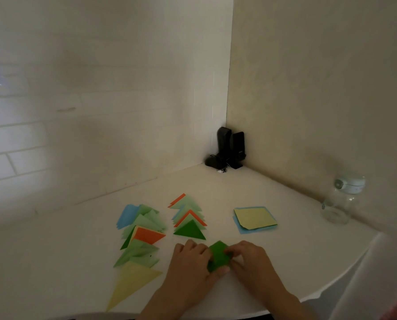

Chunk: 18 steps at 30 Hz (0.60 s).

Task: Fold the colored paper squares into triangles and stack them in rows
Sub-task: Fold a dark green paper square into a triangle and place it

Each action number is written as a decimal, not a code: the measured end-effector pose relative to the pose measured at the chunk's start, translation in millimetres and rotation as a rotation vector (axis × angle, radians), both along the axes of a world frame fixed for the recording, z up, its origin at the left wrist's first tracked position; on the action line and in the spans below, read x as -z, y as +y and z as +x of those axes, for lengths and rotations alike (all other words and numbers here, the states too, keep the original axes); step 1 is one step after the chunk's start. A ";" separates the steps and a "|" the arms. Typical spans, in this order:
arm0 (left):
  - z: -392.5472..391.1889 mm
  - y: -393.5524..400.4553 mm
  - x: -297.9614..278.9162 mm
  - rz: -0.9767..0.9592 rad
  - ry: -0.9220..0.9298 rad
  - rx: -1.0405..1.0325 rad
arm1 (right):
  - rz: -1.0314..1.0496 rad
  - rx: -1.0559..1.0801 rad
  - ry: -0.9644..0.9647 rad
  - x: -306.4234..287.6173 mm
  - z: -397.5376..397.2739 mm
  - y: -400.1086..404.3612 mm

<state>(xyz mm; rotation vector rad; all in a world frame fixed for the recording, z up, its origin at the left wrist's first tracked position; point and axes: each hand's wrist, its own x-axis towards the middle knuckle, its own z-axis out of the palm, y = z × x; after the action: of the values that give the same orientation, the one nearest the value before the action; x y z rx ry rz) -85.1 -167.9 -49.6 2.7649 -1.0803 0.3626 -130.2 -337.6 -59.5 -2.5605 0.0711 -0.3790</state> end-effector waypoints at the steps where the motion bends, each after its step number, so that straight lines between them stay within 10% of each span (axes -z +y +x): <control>1: -1.0 0.1 3.8 -0.041 -0.024 0.011 | 0.012 0.000 -0.035 -1.0 -3.0 3.2; 18: 22.5 21.8 32.0 -0.493 0.098 -0.036 | 0.014 0.064 -0.113 20.4 -6.8 -4.6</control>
<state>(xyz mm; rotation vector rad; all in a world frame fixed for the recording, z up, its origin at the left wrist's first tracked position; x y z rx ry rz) -62.6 -146.1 -81.6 2.3377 -0.7894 0.4262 -137.0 -342.1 -80.0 -2.5229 0.1140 -0.5444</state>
